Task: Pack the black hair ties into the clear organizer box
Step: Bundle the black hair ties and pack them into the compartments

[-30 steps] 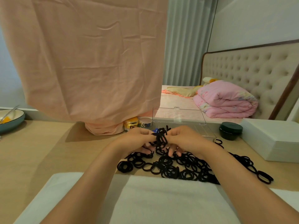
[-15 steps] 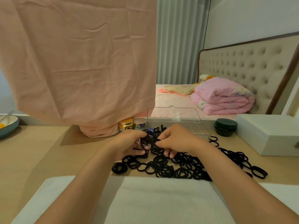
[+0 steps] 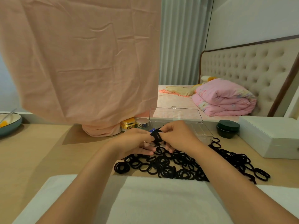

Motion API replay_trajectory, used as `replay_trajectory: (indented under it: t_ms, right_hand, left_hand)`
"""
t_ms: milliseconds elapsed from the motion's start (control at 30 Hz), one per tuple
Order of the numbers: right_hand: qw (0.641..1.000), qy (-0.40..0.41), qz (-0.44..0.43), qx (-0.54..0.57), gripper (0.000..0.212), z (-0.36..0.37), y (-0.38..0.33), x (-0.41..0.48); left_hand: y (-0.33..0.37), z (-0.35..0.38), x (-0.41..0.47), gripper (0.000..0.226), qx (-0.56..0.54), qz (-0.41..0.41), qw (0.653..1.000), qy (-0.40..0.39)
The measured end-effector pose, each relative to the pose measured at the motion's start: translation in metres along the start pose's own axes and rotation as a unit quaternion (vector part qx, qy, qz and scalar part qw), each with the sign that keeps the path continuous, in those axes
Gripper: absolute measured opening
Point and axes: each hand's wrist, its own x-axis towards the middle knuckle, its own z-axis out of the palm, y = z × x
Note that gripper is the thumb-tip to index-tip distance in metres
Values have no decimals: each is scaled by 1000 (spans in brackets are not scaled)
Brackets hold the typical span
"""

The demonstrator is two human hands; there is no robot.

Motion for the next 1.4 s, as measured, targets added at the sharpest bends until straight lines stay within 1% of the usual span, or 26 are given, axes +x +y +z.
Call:
replay_trajectory:
  t_ms: [67,100,167,200,267,333,400,433,467,533,600,667,733,800,900,1000,1033,1067,1100,1133,1233,1300,1367,1400]
  right_hand:
    - [998,40,-16,-35,13,1,2,0]
    - [997,55,-27,-51,12,2,2,1]
    - [994,64,-48,-73,7,6,2,1]
    - [994,59,-54,-78,5,7,0,1]
    - [995,39,-54,-73,5,6,-1,0]
    - [999,-18,-31,-24,3,1,-1,-2]
    - [995,-92,-4,33,12,-6,1,-3]
    - [993,-111,-2,34,15,-8,3,-2]
    - [993,-115,-9,14,15,-10,5,-1]
    - [989,-109,-45,-91,10,-11,10,3]
    - [961,-147,-76,-223,12,-12,14,5]
    - [921,-198,-78,-328,23,-12,16,4]
    - [888,-221,-79,-395,34,-10,16,2]
    - [881,-219,-83,-411,35,-6,17,2]
    - [891,-189,-87,-404,20,-2,22,5]
    - [890,-195,-92,-401,8,-3,24,4]
    - [895,-202,-92,-388,6,-5,25,3]
    - [902,-206,-92,-368,14,-7,24,1]
    - [915,-202,-93,-338,21,-11,23,0]
    - [931,-190,-91,-299,23,-15,20,-1]
    - [977,-152,-70,-129,16,-23,8,-5]
    - [988,-144,-42,-20,13,-23,2,-7]
    - [989,-140,-24,43,12,-21,3,-5]
    - [989,-136,-16,55,13,-21,4,-5]
  left_hand:
    - [0,-3,-2,32,-49,6,998,-40]
    - [-1,-3,-2,39,-51,12,997,-51]
    - [1,-1,-2,50,-17,15,999,-44]
    - [1,0,-2,50,6,11,1000,-28]
    - [1,-2,-1,36,31,8,999,-12]
    - [-1,-9,-3,16,33,3,999,-13]
    - [-2,-16,-4,12,40,0,999,-2]
    - [-3,-18,-3,13,55,-4,998,15]
    - [-4,-20,-3,13,79,-10,996,41]
    - [-5,-25,-1,9,131,-22,987,92]
    - [-6,-30,-2,8,152,-25,981,116]
    - [-6,-33,-2,10,155,-17,980,123]
    - [-5,-34,-2,12,155,-11,980,123]
    - [-5,-32,-1,12,155,-8,981,115]
    - [-5,-27,0,11,160,-3,981,109]
    - [-5,-24,1,10,177,0,978,114]
    - [-6,-23,2,9,182,3,976,118]
    - [-6,-23,2,8,187,7,975,123]
    - [-7,-23,2,8,195,11,972,128]
    - [-7,-23,2,7,205,15,970,133]
    - [-8,-18,3,5,221,20,966,132]
    - [-8,-13,4,11,207,24,971,116]
    - [-6,-8,4,22,173,27,981,87]
    - [-5,-6,4,24,149,29,986,69]
